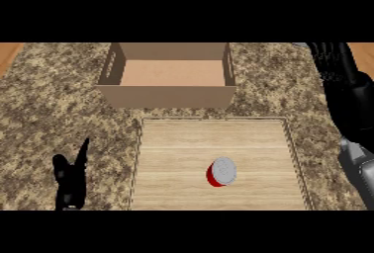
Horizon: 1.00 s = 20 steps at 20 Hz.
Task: Pick the can from the tray and place it in the cardboard box
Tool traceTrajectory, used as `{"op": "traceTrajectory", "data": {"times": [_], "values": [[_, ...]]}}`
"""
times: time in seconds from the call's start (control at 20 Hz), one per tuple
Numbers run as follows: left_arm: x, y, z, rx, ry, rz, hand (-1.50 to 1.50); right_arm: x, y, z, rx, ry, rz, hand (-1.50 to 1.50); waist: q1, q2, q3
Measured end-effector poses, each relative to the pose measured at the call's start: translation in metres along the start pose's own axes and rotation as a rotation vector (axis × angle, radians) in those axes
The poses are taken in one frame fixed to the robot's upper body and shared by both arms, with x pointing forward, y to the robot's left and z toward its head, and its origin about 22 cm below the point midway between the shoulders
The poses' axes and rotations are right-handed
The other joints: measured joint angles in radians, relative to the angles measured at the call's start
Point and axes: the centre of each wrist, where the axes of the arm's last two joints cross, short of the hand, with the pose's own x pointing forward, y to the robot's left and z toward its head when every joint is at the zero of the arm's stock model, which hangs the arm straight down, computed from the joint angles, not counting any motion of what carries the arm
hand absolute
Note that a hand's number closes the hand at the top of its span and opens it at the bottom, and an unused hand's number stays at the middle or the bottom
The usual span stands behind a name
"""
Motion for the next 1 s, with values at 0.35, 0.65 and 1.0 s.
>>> {"op": "traceTrajectory", "data": {"times": [0.35,0.65,1.0], "values": [[-0.058,0.080,0.167,0.050,0.173,-0.300,0.00,-0.008,0.038,0.014,0.318,0.102,-0.144,-1.50,0.063,-0.014,0.060],[-0.042,0.117,0.148,0.135,0.130,-0.460,0.00,-0.021,0.053,0.036,0.622,0.103,-0.069,-1.50,0.021,0.019,0.038],[-0.033,0.142,0.136,0.188,0.173,-0.545,0.00,-0.039,0.059,0.047,0.721,0.038,-0.233,-1.50,0.001,0.034,0.032]]}}
